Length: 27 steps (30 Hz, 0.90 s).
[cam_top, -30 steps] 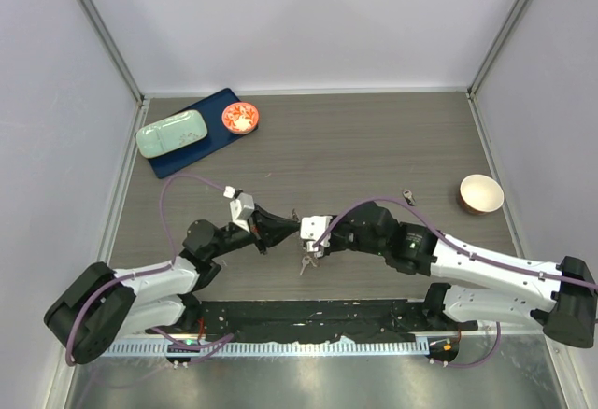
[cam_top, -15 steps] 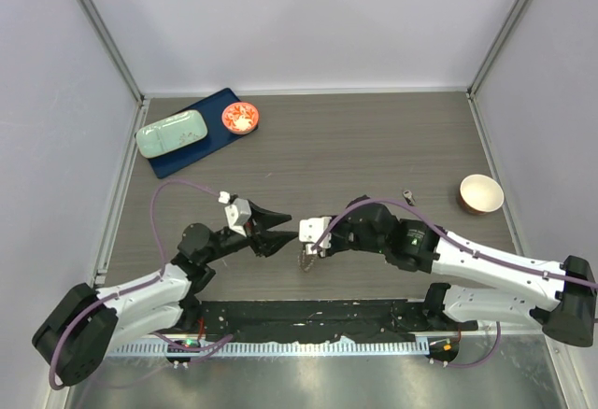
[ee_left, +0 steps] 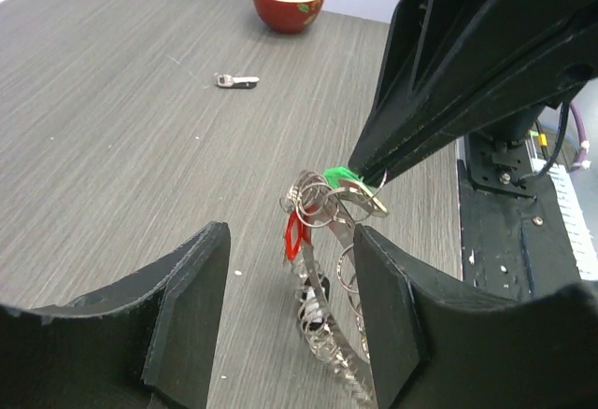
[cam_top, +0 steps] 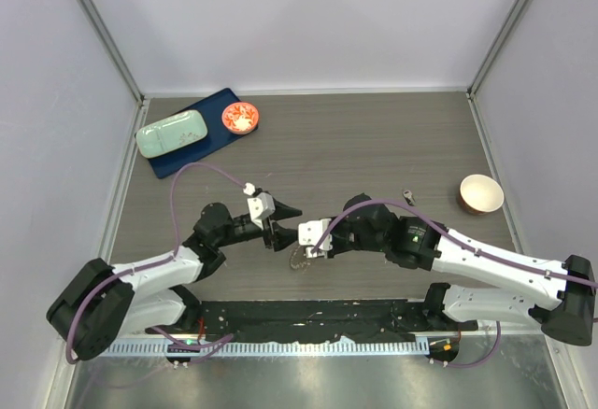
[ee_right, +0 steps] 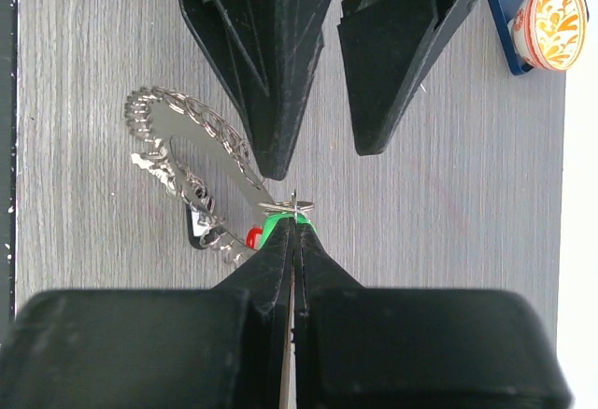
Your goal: Put the keys on the keyring
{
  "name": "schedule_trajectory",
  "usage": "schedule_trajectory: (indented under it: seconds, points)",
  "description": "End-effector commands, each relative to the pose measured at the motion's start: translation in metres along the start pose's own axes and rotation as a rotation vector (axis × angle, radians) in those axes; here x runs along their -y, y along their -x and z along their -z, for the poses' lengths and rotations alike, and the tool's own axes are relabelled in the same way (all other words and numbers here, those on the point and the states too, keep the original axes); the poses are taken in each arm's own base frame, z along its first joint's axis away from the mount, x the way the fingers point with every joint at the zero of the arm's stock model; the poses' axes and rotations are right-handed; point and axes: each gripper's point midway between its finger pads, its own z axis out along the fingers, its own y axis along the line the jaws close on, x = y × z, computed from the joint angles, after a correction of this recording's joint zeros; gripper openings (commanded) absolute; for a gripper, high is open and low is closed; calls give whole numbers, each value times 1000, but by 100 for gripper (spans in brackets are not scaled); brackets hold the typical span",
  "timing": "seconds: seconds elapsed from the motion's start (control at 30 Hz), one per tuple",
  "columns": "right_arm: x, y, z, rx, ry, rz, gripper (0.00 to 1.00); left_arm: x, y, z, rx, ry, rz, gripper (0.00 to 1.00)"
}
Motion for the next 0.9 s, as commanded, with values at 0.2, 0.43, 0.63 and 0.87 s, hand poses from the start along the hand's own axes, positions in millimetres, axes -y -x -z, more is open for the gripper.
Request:
schedule_trajectory:
  seconds: [0.2,0.43,0.63,0.87]
  points:
    - [17,22,8,50,-37,33,1,18,6,-12,-15,-182,-27,61]
    - [16,21,3,38,-21,37,1,27,-4,-8,-25,-218,-11,62]
    - [12,23,1,39,11,47,1,21,-2,-9,-14,-202,-59,56]
    - [8,22,0,38,35,47,1,23,-4,-13,-27,-237,-70,41]
